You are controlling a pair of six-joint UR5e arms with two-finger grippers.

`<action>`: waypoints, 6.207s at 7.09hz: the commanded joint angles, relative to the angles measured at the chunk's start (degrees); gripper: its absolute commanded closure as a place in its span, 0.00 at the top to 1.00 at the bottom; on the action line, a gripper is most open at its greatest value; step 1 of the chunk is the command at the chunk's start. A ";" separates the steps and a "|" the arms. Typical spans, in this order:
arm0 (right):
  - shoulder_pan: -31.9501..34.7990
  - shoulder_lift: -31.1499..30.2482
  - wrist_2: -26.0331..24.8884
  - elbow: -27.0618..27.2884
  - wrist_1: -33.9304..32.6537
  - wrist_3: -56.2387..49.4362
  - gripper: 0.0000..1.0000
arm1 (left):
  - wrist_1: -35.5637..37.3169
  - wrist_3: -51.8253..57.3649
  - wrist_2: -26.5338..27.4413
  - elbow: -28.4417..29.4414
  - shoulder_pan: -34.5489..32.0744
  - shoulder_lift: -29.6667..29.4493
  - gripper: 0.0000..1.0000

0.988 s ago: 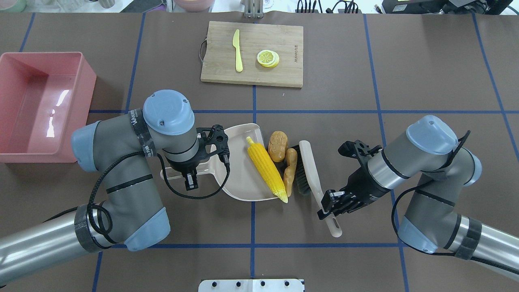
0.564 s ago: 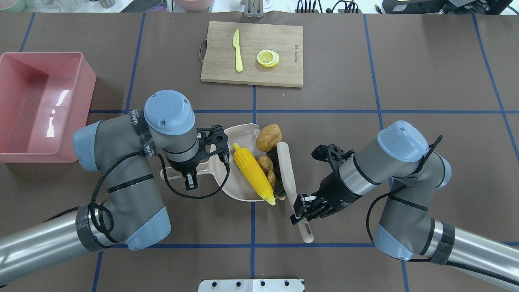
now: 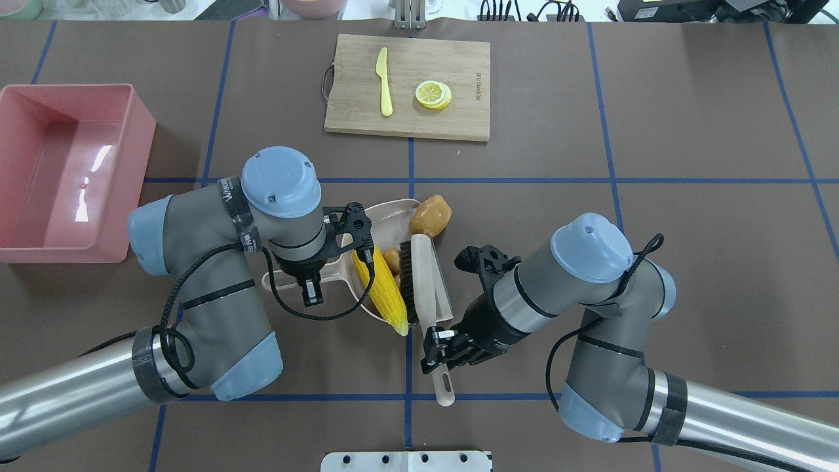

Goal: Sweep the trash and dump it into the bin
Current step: 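Sweep the corn and ginger into the dustpan with the brush in the right gripper, then sweep the potato into the dustpan with the right gripper's brush, then lift the loaded dustpan toward the pink bin while the right gripper withdraws the brush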

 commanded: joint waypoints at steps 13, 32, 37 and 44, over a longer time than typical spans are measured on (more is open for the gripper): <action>13.45 -15.38 10.94 8.07 -9.81 -7.69 0.00 | -0.04 0.03 0.00 -1.46 -0.09 0.85 0.00; 4.02 0.72 0.65 3.12 -15.52 -2.39 0.00 | -2.77 -0.14 -0.09 -2.16 -0.61 1.38 0.00; 10.61 -1.93 4.87 6.82 -15.61 -2.48 0.00 | -8.46 -0.76 0.09 -2.69 -1.84 1.38 0.00; 30.55 -17.99 10.14 8.50 -17.79 -30.00 0.00 | -22.80 -12.06 0.00 -9.77 -8.32 8.29 0.00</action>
